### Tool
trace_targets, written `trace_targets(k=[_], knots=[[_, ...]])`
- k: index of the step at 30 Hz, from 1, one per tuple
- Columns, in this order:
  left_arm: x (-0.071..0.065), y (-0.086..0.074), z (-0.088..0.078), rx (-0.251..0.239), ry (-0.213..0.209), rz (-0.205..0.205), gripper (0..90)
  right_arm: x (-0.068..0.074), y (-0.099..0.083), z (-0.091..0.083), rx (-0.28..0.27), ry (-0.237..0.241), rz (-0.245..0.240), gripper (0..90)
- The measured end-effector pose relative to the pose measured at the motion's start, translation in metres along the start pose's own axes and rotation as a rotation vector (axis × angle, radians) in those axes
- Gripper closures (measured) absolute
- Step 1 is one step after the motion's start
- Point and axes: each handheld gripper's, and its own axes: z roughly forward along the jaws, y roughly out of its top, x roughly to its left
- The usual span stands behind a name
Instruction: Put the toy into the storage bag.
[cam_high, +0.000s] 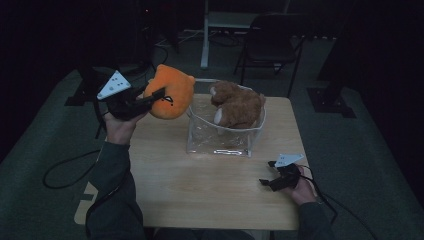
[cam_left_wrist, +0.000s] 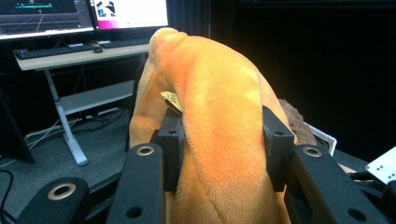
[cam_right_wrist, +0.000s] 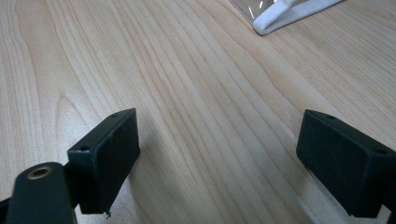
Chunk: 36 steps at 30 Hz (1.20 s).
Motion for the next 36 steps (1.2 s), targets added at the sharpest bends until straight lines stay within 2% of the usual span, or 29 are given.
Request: trace_targets(k=[12, 36], knots=[[0.002, 0.004, 0.006, -0.007, -0.001, -0.015, 61.5, 0.0, 0.0, 0.0, 0.0, -0.004, 0.002, 12.6], [0.0, 0.009, 0.022, 0.003, -0.014, -0.01, 61.4, 0.0, 0.0, 0.0, 0.0, -0.005, 0.004, 12.6]])
